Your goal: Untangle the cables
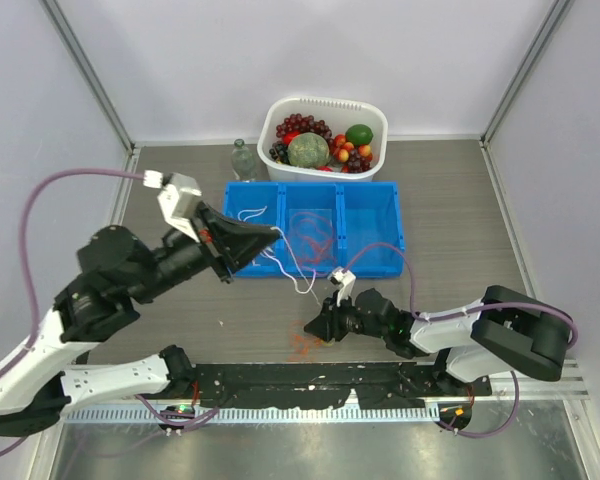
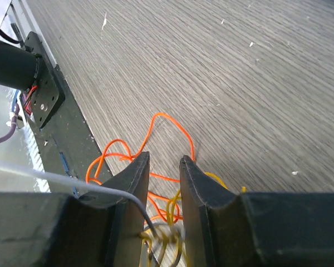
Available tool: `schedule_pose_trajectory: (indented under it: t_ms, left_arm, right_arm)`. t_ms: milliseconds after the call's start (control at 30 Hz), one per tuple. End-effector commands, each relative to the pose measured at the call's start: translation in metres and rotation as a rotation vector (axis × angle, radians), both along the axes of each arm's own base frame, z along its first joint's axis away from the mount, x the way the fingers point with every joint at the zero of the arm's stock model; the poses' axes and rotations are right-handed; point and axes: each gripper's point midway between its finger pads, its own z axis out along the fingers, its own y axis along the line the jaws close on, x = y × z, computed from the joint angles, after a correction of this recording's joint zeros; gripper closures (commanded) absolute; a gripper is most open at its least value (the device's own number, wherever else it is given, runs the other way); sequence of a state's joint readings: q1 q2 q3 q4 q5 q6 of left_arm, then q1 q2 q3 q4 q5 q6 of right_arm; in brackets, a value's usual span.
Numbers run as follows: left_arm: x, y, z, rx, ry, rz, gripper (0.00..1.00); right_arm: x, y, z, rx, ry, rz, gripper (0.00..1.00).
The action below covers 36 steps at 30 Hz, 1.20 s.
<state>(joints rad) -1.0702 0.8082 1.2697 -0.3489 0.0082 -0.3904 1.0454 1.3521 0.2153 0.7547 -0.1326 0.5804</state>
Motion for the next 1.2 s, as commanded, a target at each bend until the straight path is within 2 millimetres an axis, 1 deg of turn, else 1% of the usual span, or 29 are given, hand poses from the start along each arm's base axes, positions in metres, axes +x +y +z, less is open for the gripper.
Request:
schedule_pose_trajectory:
  t_ms: [0, 167, 300, 433, 533, 633, 733, 767, 800, 833, 867, 900, 933, 967, 1000, 1033, 1067, 1100, 1133, 1167]
  left_arm:
    - [0.016, 0.026, 0.049, -0.015, -0.097, 0.138, 1.00]
    - [0.027, 0.049, 0.100, -0.062, -0.153, 0.258, 1.00]
    - [0.034, 0.062, 0.130, -0.081, -0.195, 0.327, 1.00]
    - [0.039, 0.081, 0.162, -0.112, -0.243, 0.413, 1.00]
    - [0.038, 0.093, 0.188, -0.155, -0.280, 0.446, 1.00]
    - [0.039, 0.084, 0.191, -0.161, -0.281, 0.425, 1.00]
    - [0.041, 0.071, 0.182, -0.135, -0.262, 0.394, 1.00]
    - [0.040, 0.070, 0.180, -0.133, -0.259, 0.389, 1.00]
    - [0.042, 0.068, 0.178, -0.128, -0.256, 0.389, 1.00]
    - [0.042, 0.067, 0.176, -0.124, -0.254, 0.389, 1.00]
    - [0.042, 0.067, 0.176, -0.129, -0.252, 0.387, 1.00]
    - [0.041, 0.069, 0.177, -0.137, -0.252, 0.387, 1.00]
    - [0.039, 0.068, 0.178, -0.142, -0.250, 0.378, 1.00]
    - [0.037, 0.069, 0.179, -0.149, -0.247, 0.372, 1.00]
    - [0.034, 0.070, 0.181, -0.159, -0.248, 0.359, 1.00]
    - [0.032, 0.070, 0.182, -0.168, -0.243, 0.346, 1.00]
    - [0.030, 0.067, 0.180, -0.172, -0.237, 0.331, 1.00]
    - [0.028, 0.066, 0.177, -0.178, -0.227, 0.316, 1.00]
    - [0.026, 0.065, 0.175, -0.187, -0.215, 0.301, 1.00]
    - [0.024, 0.064, 0.172, -0.195, -0.205, 0.291, 1.00]
  right_arm:
    - [0.009, 0.003, 0.004, 0.053, 0.001, -0.068, 0.66]
    - [0.011, 0.002, -0.006, 0.027, 0.018, -0.083, 0.64]
    - [0.012, 0.003, -0.008, 0.022, 0.018, -0.083, 0.63]
    - [0.013, 0.003, -0.010, 0.019, 0.020, -0.090, 0.62]
    - [0.012, 0.003, -0.011, 0.020, 0.022, -0.087, 0.61]
    - [0.013, 0.002, -0.013, 0.014, 0.019, -0.089, 0.61]
    - [0.011, 0.007, -0.004, 0.042, 0.011, -0.068, 0.60]
    - [0.009, 0.007, -0.001, 0.049, 0.007, -0.053, 0.59]
    - [0.009, 0.008, 0.006, 0.066, -0.007, -0.044, 0.57]
    - [0.009, 0.006, 0.006, 0.055, -0.007, -0.051, 0.53]
    - [0.012, 0.007, 0.017, 0.075, -0.028, -0.055, 0.51]
    - [0.012, 0.004, 0.013, 0.045, -0.025, -0.064, 0.49]
    - [0.015, 0.006, 0.030, 0.073, -0.061, -0.061, 0.46]
    - [0.015, 0.004, 0.031, 0.059, -0.060, -0.064, 0.43]
    - [0.017, 0.005, 0.048, 0.085, -0.098, -0.059, 0.42]
    - [0.017, 0.002, 0.051, 0.074, -0.105, -0.061, 0.40]
    - [0.020, 0.003, 0.070, 0.100, -0.149, -0.064, 0.39]
    - [0.024, 0.000, 0.072, 0.072, -0.153, -0.080, 0.38]
    - [0.026, -0.002, 0.087, 0.094, -0.193, -0.089, 0.38]
    - [0.026, -0.004, 0.091, 0.084, -0.198, -0.092, 0.36]
